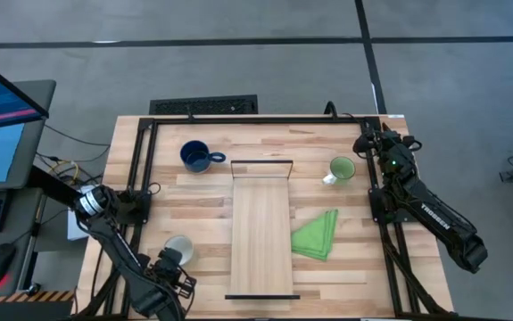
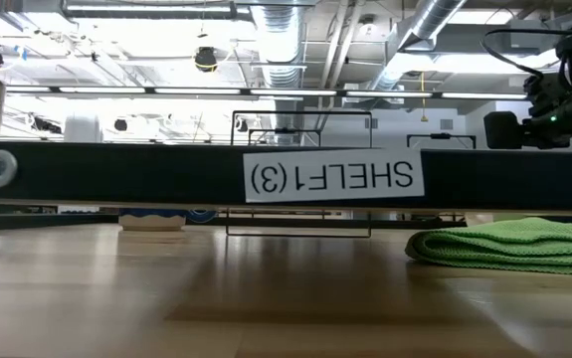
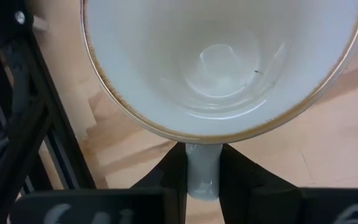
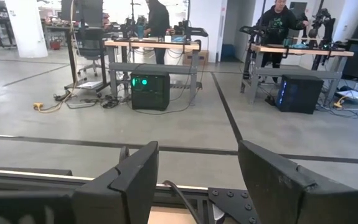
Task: Stack small to large cups/mugs on shelf
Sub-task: Put the yellow mug on the shelf
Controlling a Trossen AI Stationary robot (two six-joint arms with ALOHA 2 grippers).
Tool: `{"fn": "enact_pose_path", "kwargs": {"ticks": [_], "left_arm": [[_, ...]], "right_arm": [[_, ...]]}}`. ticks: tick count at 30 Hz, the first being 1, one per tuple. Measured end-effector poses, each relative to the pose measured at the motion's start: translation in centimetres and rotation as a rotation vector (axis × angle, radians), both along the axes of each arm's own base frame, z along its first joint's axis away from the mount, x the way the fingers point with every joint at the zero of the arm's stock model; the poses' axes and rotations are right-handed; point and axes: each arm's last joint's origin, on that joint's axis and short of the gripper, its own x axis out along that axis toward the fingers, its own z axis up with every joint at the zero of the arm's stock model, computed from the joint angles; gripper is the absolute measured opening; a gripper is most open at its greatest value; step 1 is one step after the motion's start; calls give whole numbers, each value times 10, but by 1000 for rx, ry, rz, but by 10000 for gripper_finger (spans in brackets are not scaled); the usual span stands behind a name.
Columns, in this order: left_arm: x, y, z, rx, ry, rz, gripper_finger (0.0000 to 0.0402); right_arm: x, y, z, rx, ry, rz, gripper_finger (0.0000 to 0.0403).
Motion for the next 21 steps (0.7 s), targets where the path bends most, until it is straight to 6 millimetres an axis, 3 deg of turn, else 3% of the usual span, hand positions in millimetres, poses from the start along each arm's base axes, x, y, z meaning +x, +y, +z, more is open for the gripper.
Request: {"fn": "enact_pose_path", "kwargs": {"ticks": [12, 21], "left_arm": [[25, 22, 18, 105, -27, -160, 43], [63, 61, 31, 144, 55, -288, 43]], "right_arm": [[0, 0, 0, 0, 0, 1, 245], [0, 0, 0, 0, 0, 6, 245]]}}
